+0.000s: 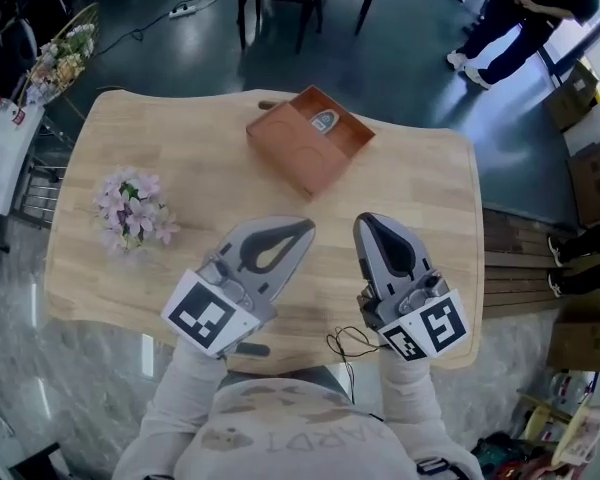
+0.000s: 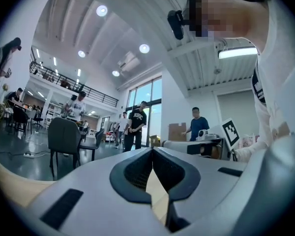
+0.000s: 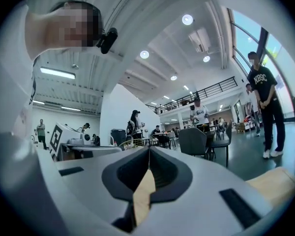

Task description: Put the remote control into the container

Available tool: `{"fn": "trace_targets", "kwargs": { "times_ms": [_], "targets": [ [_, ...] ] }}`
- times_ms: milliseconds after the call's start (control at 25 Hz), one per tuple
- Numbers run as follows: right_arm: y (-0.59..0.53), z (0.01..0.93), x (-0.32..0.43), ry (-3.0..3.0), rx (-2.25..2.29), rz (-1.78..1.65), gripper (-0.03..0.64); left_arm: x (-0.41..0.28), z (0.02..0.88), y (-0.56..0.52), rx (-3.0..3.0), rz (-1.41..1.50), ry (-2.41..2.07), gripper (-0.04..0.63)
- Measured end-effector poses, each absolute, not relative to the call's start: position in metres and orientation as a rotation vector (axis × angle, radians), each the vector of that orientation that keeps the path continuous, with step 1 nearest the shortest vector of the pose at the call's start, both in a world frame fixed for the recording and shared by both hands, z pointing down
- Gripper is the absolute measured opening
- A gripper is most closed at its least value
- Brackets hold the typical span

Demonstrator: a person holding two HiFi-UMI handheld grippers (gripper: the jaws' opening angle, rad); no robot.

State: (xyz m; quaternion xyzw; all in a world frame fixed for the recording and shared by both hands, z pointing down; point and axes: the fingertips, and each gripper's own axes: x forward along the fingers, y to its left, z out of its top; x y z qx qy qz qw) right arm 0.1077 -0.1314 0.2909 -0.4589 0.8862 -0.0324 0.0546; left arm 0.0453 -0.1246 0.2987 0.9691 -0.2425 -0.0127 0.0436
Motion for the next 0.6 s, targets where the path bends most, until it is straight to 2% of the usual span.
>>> {"fn": "trace_targets", "kwargs": {
  "times_ms": [240, 600],
  "targets": [
    [-0.069, 0.283, 0.095, 2.735, -1.418, -0.029, 0.017, 0.053, 0.281, -0.085, 3.012, -0.038, -0.735, 0.012],
    [-0.034, 0.26, 0.09, 2.713, -1.418, 0.036, 0.017, 0.06, 0.262, -0.048, 3.048, -0.058, -0.71, 0.012]
  ]
}}
